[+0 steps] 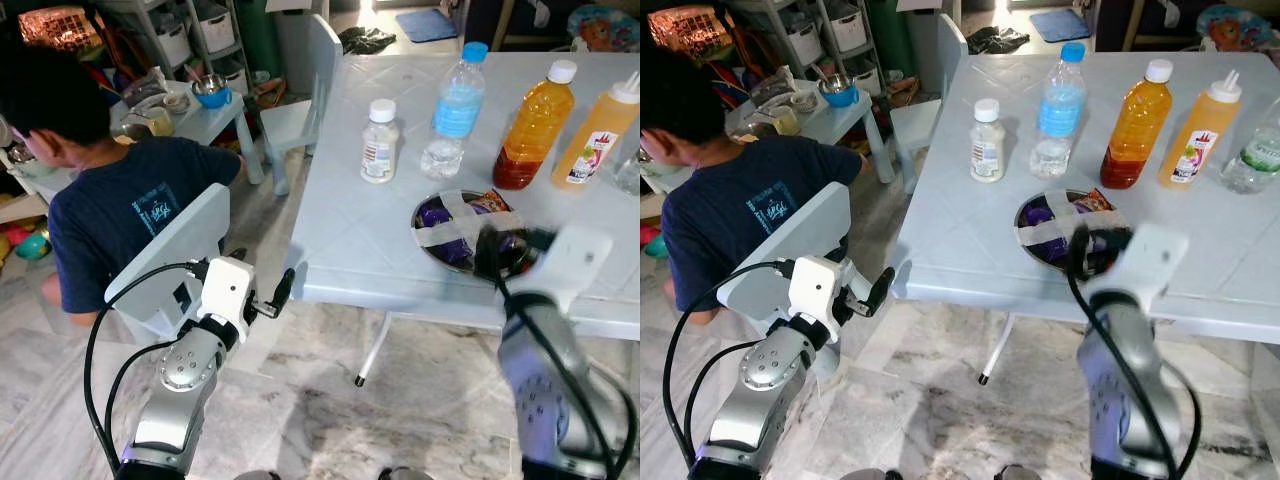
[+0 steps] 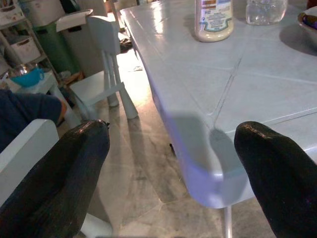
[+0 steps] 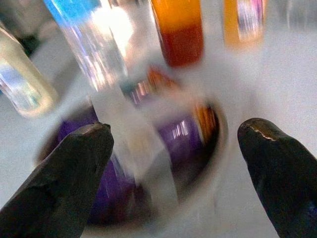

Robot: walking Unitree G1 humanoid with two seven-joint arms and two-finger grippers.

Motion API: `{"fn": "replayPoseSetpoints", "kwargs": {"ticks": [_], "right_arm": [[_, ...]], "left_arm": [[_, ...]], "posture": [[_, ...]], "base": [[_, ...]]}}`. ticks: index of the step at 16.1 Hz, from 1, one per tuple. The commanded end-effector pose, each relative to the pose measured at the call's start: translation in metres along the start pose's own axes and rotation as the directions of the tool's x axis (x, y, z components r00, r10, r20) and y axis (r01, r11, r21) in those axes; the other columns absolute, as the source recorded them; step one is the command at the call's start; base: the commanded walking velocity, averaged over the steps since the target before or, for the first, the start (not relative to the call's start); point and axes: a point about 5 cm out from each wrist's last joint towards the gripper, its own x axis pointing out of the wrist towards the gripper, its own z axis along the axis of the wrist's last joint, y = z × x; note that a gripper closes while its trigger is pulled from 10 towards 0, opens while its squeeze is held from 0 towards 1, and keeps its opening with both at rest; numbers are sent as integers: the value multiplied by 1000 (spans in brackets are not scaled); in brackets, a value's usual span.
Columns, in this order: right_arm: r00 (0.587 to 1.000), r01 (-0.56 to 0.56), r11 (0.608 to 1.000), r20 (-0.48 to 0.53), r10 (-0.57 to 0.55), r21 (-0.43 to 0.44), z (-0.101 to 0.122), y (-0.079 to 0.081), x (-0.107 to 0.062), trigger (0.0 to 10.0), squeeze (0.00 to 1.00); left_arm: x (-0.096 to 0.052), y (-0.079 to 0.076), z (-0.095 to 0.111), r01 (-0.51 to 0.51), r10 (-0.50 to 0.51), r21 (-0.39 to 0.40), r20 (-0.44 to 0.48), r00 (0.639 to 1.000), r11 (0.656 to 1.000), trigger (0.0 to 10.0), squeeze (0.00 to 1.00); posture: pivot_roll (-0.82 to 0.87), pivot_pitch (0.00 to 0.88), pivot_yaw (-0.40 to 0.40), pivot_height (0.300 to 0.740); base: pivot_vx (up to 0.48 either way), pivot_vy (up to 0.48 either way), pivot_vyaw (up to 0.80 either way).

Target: Restocking fridge

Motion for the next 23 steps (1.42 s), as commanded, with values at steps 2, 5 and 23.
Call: {"fn": "replayPoseSetpoints", "kwargs": {"ticks": [2, 5, 23], "right_arm": [[998, 35, 999, -57, -33, 30, -10, -2, 0, 10000, 0], [995, 47, 998, -87, -43, 47, -15, -4, 8, 10000, 0], [965, -22, 989, -257, 59, 144, -8, 3, 66, 0, 0]], "left_arm": [[-1, 4, -2, -9, 10, 14, -11, 1000, 1000, 10000, 0], [-2, 4, -3, -5, 5, 12, -13, 1000, 1000, 10000, 0], [-8, 3, -3, -5, 5, 21, -20, 1000, 1000, 10000, 0]], "posture": [[-50, 83, 97, 740], [-46, 87, 98, 740], [-17, 96, 95, 740]], "base": [[0, 0, 0], [0, 0, 0], [0, 0, 0]]}}
